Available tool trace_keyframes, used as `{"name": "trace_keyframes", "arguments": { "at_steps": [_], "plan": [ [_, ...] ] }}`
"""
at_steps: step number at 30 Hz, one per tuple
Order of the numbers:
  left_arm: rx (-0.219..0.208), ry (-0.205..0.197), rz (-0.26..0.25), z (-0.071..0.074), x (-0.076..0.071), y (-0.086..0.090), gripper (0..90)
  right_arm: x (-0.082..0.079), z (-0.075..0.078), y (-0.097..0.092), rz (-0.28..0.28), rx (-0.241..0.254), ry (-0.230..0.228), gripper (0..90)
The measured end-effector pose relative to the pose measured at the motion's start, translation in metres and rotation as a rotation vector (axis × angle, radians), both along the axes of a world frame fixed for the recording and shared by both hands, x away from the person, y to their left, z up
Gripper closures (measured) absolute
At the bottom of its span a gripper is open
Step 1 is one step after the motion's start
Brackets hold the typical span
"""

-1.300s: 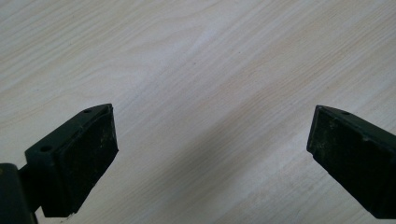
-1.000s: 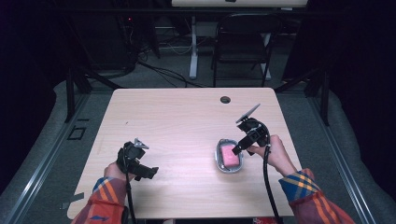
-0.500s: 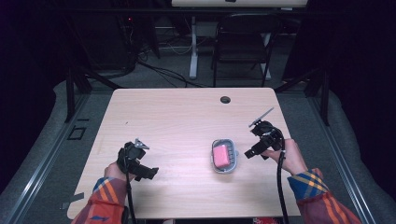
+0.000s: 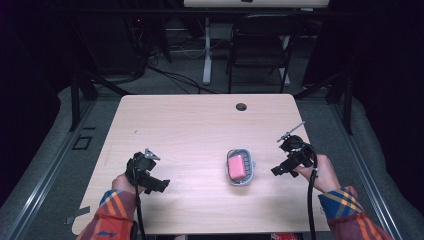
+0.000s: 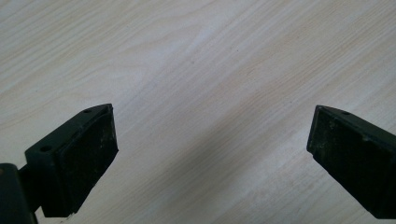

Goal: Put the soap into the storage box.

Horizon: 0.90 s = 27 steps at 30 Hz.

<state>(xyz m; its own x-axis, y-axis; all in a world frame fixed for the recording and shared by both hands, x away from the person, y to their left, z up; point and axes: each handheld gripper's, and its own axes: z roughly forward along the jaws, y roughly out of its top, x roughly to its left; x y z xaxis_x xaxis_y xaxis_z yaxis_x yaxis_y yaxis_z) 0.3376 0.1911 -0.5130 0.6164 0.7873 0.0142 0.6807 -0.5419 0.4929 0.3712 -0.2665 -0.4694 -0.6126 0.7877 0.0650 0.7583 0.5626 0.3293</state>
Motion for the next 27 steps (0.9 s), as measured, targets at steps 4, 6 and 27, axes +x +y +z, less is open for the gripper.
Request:
{"name": "trace_keyframes", "arguments": {
  "at_steps": [4,6,27],
  "plan": [
    [0.002,0.000,0.000,0.000,0.000,0.000,1.6,-0.006,-0.005,-0.009,0.003,-0.023,0.014,7.7],
    [0.002,0.000,-0.001,0.000,0.000,0.000,1.6,-0.009,-0.009,-0.015,0.004,-0.029,0.010,6.6],
    [0.008,0.005,-0.014,-0.001,0.001,-0.003,1.6,-0.035,-0.051,-0.036,0.064,-0.105,-0.004,4.1]
  ]
}}
